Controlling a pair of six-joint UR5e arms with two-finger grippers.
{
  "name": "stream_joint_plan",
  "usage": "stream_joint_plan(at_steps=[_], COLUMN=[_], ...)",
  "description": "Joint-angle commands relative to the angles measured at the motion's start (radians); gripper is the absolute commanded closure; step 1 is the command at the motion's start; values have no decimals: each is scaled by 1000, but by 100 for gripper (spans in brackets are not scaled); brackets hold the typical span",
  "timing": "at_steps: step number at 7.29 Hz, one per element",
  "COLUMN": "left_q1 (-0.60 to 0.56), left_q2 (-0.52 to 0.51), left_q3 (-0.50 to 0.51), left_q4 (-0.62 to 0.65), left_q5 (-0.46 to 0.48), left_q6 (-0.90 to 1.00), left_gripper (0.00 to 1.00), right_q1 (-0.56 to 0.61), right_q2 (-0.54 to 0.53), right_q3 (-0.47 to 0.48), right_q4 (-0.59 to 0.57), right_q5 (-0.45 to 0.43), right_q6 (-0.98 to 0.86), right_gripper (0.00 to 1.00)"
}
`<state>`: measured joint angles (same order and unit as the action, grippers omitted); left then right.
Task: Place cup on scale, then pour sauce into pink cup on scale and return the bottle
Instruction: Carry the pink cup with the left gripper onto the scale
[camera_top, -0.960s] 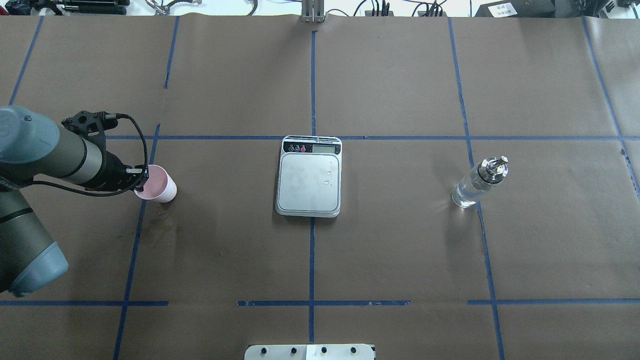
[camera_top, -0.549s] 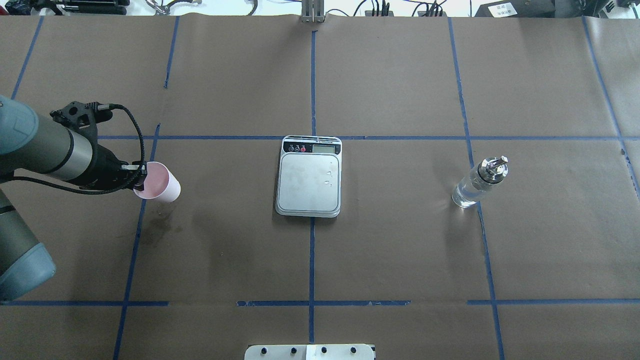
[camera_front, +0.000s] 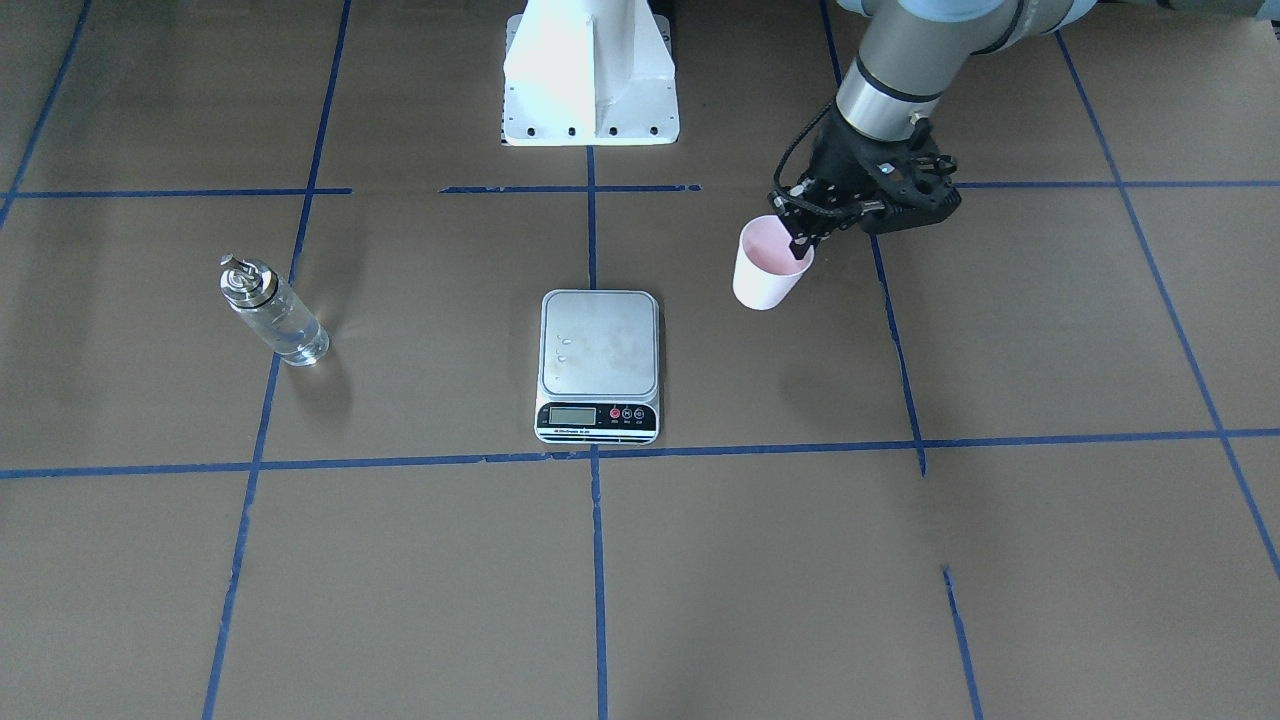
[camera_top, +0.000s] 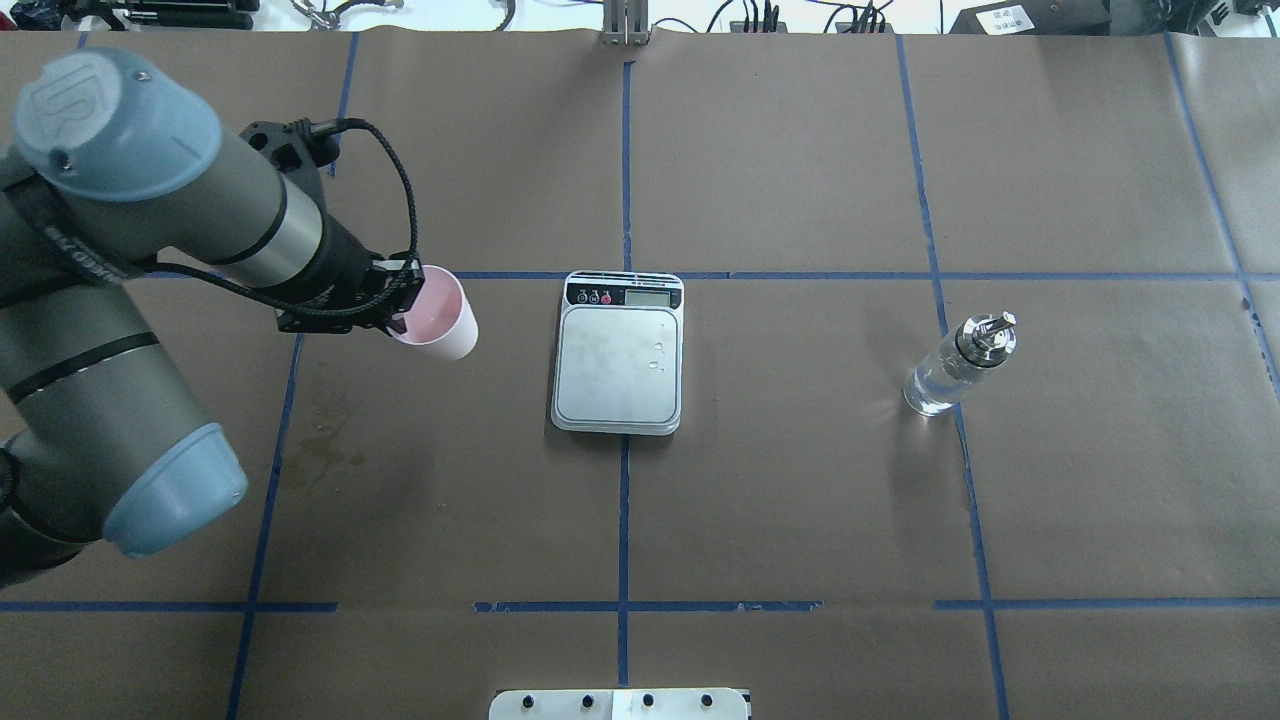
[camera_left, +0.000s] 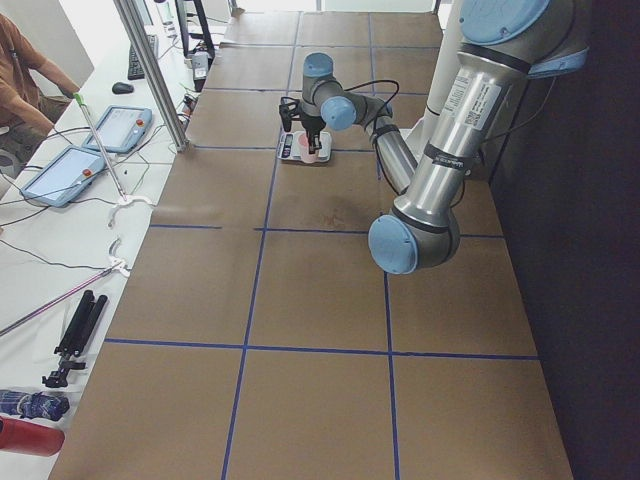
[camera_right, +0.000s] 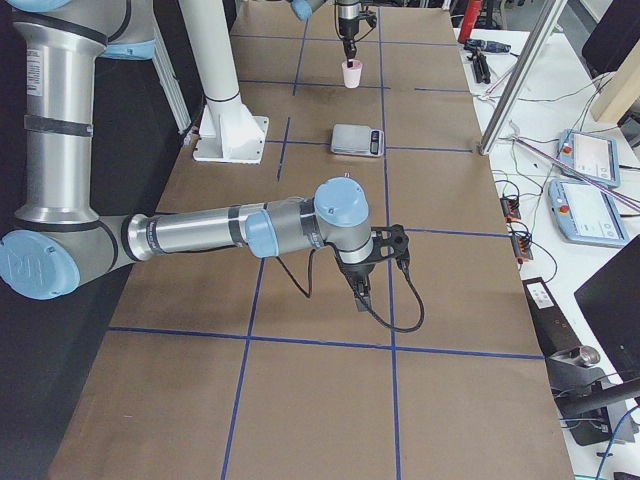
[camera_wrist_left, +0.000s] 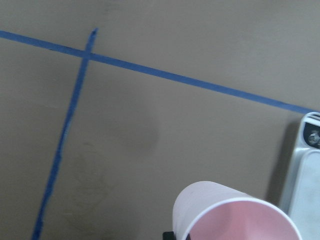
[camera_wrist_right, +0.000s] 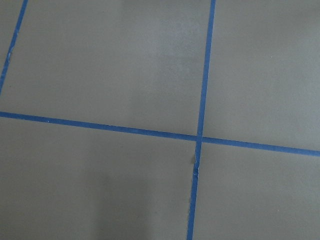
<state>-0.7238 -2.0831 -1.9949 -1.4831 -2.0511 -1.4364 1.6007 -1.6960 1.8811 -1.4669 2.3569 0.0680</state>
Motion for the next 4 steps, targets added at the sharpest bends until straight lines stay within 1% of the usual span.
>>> stream_joint_plan(at_steps=[1, 2, 3, 4], left_q1=[35, 47, 75, 92], left_q2=[-167, -219, -250, -253], left_q3=[143, 213, 272, 315], left_q4=[9, 7, -31, -105], left_q5=[-9, -4, -3, 2], left_q6=[-139, -157, -194, -234], left_gripper=[100, 100, 100, 100], right_q1=[-7, -8, -10, -66], right_q2=[-8, -10, -8, -8], right_q3=[4, 18, 33, 117], right_q4=[-1, -3, 3, -3], right_q5=[16, 48, 92, 87], right_q6=[3, 4, 82, 196], right_gripper=[0, 0, 0, 0])
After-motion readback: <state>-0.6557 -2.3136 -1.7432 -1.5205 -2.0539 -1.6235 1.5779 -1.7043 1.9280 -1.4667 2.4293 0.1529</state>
